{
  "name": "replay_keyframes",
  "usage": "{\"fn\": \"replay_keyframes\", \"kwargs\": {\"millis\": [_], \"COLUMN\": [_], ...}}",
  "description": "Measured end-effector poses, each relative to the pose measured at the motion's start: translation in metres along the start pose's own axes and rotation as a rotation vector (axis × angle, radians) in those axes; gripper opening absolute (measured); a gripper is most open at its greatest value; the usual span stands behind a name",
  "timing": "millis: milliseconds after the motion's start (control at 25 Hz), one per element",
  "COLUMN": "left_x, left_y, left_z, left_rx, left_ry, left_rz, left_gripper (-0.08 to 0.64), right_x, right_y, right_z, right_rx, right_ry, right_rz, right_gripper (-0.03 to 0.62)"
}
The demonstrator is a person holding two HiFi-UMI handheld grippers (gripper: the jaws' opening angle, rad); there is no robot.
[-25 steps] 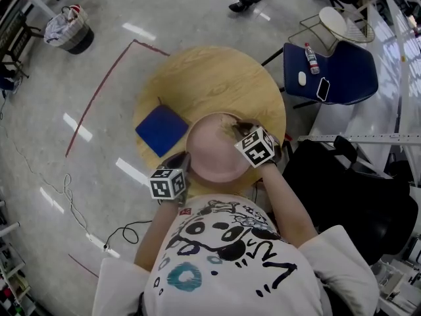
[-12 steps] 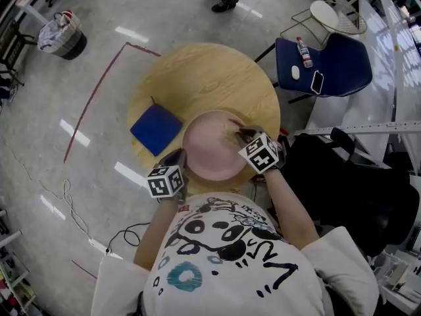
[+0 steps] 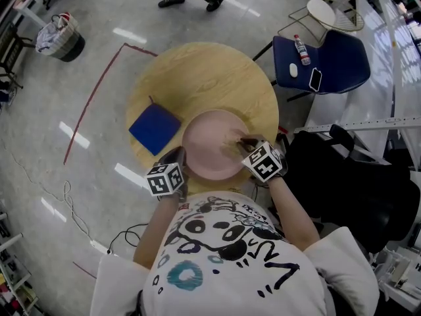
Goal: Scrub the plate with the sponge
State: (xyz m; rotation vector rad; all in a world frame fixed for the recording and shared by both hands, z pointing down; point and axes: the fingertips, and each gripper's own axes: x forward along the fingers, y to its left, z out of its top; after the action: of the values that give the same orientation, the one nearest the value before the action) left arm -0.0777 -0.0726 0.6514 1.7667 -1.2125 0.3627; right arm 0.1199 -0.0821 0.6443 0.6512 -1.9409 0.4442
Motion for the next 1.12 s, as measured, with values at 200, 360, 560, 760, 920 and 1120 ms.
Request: {"fn": "replay_keyframes", "kwargs": {"millis": [200,360,560,760,920,1120], "left_x": [0.000,0.001,0.000,0.001,0.001,0.001], "left_y": [0.000,-0.001,0.000,-0.001,-0.002,-0.003], "left_z": [0.000,0.001,0.000,0.001,0.000,-0.001], "left_rx": [-0.003,-0.004,-0.005,-0.016,-0.015,-0.029], "left_ry": [-0.003,-0.004,-0.003,-0.003,-0.001,-0.006], "left_rz": [0.000,0.002,-0.006,-0.015,-0.023,-0.045], "left_gripper": [0.032,0.032,0.031,0.031,0.031,0.032], "right_x": [-0.003,-0.004,-0.003,-0.001,0.003,0.009], "right_y": [0.019,0.035,0.050,0.067,0.079,0.091], "right_z": [-0.009,-0.013,-0.016,-0.011,-0.006,0.008], "right_rx": [0.022,0.038,0.043,0.028,0.016,0.001], "right_ry": [0.003,0.004,0.008,-0.001,-0.011,-0.027], "right_rz": [0.032,0.063,0.088,0.120,0.147,0.177], "right_gripper": [0.054,0.054,0.054,0.054,0.054,0.054]}}
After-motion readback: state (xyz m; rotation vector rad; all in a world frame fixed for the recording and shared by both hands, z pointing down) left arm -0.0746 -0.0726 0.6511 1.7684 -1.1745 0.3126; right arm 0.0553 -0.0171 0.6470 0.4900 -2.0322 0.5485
